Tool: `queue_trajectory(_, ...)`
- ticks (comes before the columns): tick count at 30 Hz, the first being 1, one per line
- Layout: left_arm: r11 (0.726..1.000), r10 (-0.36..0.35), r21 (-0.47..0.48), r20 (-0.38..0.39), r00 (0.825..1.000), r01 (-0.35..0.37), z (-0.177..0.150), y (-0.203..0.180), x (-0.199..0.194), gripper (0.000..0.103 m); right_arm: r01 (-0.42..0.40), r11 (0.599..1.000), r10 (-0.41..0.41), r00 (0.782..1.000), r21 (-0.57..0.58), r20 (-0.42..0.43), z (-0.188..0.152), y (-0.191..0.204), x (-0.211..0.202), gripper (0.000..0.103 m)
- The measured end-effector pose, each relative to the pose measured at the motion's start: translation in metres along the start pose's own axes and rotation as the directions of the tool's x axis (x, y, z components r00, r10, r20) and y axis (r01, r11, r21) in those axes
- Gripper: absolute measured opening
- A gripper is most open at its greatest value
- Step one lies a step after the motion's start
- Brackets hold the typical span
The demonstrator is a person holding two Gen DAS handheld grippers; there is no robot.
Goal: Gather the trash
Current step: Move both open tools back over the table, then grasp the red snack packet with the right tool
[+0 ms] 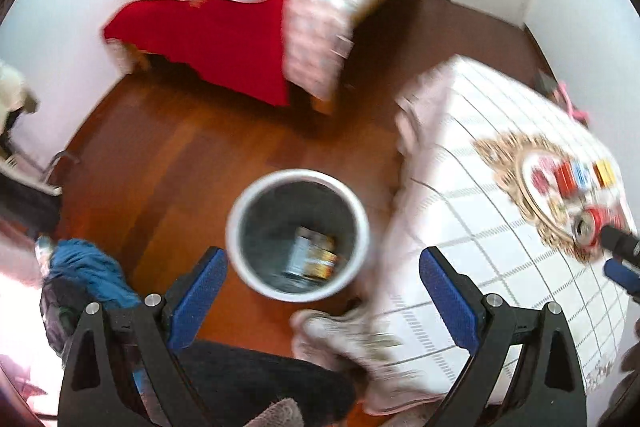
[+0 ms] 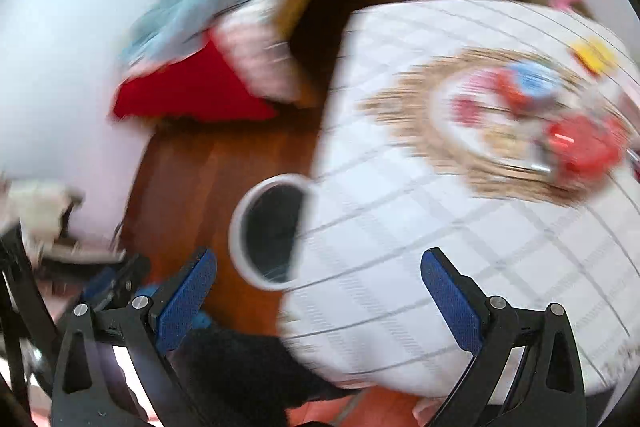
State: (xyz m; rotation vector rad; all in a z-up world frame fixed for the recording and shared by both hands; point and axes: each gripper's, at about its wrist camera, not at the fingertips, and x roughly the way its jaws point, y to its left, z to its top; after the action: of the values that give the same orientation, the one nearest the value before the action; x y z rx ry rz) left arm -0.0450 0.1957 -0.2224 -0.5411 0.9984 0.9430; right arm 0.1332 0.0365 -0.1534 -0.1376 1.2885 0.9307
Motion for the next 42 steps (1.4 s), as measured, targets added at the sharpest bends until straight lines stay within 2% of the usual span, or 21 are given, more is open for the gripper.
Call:
queue_trajectory(4,0.994,-0.022,0.103,-0.062,0.998,0.029,-0.001,-0.073,0.041,0.098,0.073,0.976,-0.078,0.997,0.207,0.016,0.019,-0.089,-0.010,0.103)
queue_trajectory(7,0.983,-0.018,0.178,-0.085,0.996,0.033,-0.001,-0.117,0.061,0.098,0.123,0.927,-0.144,0.989,0.355,0.034,0.028,-0.160,-0.024,0.103)
queue_trajectory(11,0.954,-0.009,0.300,-0.062,0.998,0.027,0.005,-0.175,0.073,0.098,0.208,0.851,-0.269,0.961,0.483,0.059,0.039,-0.251,-0.048,0.103)
queue_trajectory(14,0.920,0.014,0.392,-0.024,1.000,-0.004,0.011,-0.218,0.081,0.098,0.239,0.821,-0.315,0.947,0.519,0.062,0.050,-0.301,-0.052,0.103)
queue_trajectory(18,0.884,0.041,0.466,-0.006,0.999,-0.034,0.014,-0.252,0.089,0.098,0.274,0.824,-0.331,0.943,0.496,0.028,0.067,-0.333,-0.036,0.074)
queue_trajectory(20,0.873,0.037,0.487,0.003,0.999,-0.034,0.016,-0.261,0.085,0.098,0.278,0.846,-0.331,0.943,0.454,0.038,0.075,-0.338,-0.027,0.069)
queue_trajectory(21,0.869,0.025,0.495,0.009,1.000,-0.026,0.016,-0.265,0.080,0.098,0.286,0.854,-0.336,0.941,0.435,0.042,0.077,-0.336,-0.024,0.059)
queue_trajectory(22,0.864,0.001,0.504,0.018,1.000,-0.010,0.017,-0.270,0.071,0.098,0.290,0.864,-0.338,0.940,0.412,0.047,0.079,-0.336,-0.021,0.044)
queue_trajectory(23,0.856,-0.032,0.516,0.029,0.999,0.012,0.018,-0.274,0.062,0.098,0.288,0.870,-0.333,0.942,0.399,0.047,0.079,-0.339,-0.019,0.038)
queue_trajectory(24,0.845,-0.067,0.533,0.036,0.997,0.037,0.019,-0.280,0.053,0.098,0.288,0.873,-0.333,0.942,0.393,0.049,0.078,-0.338,-0.019,0.038)
queue_trajectory(26,0.802,-0.164,0.587,0.032,0.986,0.115,0.020,-0.296,0.036,0.098,0.272,0.880,-0.320,0.945,0.390,0.063,0.069,-0.336,-0.026,0.036)
queue_trajectory(27,0.762,-0.222,0.625,0.004,0.975,0.170,0.018,-0.307,0.027,0.098,0.264,0.884,-0.312,0.948,0.386,0.067,0.065,-0.335,-0.029,0.031)
queue_trajectory(28,0.718,-0.262,0.661,-0.033,0.965,0.217,0.017,-0.321,0.021,0.098,0.258,0.886,-0.306,0.949,0.385,0.070,0.059,-0.334,-0.033,0.030)
queue_trajectory(29,0.690,-0.283,0.682,-0.055,0.957,0.243,0.017,-0.328,0.018,0.098,0.253,0.886,-0.301,0.951,0.388,0.068,0.053,-0.334,-0.037,0.030)
queue_trajectory(30,0.642,-0.313,0.715,-0.084,0.946,0.277,0.015,-0.342,0.014,0.098,0.243,0.887,-0.291,0.955,0.393,0.066,0.049,-0.336,-0.039,0.030)
queue_trajectory(31,0.589,-0.330,0.754,-0.104,0.938,0.291,0.011,-0.357,0.010,0.098,0.231,0.887,-0.277,0.959,0.400,0.061,0.043,-0.336,-0.042,0.030)
queue_trajectory(32,0.553,-0.332,0.780,-0.114,0.936,0.291,0.010,-0.366,0.011,0.098,0.230,0.886,-0.273,0.960,0.403,0.053,0.039,-0.337,-0.044,0.030)
queue_trajectory(33,0.492,-0.327,0.818,-0.141,0.934,0.296,0.006,-0.381,0.012,0.098,0.227,0.885,-0.266,0.963,0.407,0.042,0.035,-0.338,-0.044,0.030)
queue_trajectory(36,0.383,-0.276,0.867,-0.223,0.935,0.320,-0.002,-0.413,0.029,0.098,0.229,0.885,-0.261,0.965,0.406,0.025,0.028,-0.343,-0.046,0.030)
queue_trajectory(39,0.329,-0.203,0.879,-0.291,0.935,0.345,-0.009,-0.431,0.054,0.097,0.227,0.881,-0.254,0.967,0.416,0.009,0.025,-0.350,-0.044,0.030)
queue_trajectory(42,0.306,-0.168,0.881,-0.325,0.931,0.362,-0.015,-0.438,0.068,0.096,0.228,0.878,-0.249,0.968,0.422,-0.006,0.023,-0.356,-0.041,0.030)
